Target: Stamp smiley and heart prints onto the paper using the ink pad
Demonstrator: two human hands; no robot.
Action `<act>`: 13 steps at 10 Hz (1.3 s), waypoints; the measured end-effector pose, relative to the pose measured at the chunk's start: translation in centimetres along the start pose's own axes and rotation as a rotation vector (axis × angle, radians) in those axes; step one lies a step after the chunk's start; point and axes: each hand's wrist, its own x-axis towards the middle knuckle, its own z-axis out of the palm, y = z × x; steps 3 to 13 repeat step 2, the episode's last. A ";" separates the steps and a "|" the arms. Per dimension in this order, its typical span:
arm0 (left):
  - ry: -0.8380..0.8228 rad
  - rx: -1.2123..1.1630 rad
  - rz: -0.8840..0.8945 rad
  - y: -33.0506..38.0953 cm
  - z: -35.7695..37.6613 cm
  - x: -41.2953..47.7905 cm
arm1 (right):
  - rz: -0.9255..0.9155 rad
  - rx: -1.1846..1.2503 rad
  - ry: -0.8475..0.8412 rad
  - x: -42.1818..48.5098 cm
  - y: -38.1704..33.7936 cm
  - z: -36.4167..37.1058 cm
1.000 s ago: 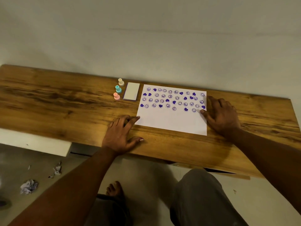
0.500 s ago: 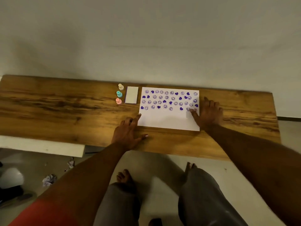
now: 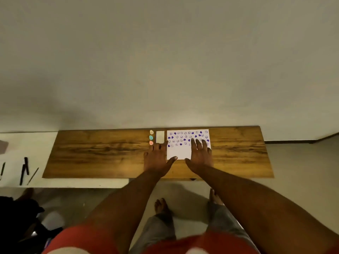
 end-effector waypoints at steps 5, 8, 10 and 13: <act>-0.013 0.063 0.023 0.5 -3.5 -3.1 | -0.064 -0.003 0.084 -3.3 -2.3 -3.3; -0.013 0.063 0.023 0.5 -3.5 -3.1 | -0.064 -0.003 0.084 -3.3 -2.3 -3.3; -0.013 0.063 0.023 0.5 -3.5 -3.1 | -0.064 -0.003 0.084 -3.3 -2.3 -3.3; -0.013 0.063 0.023 0.5 -3.5 -3.1 | -0.064 -0.003 0.084 -3.3 -2.3 -3.3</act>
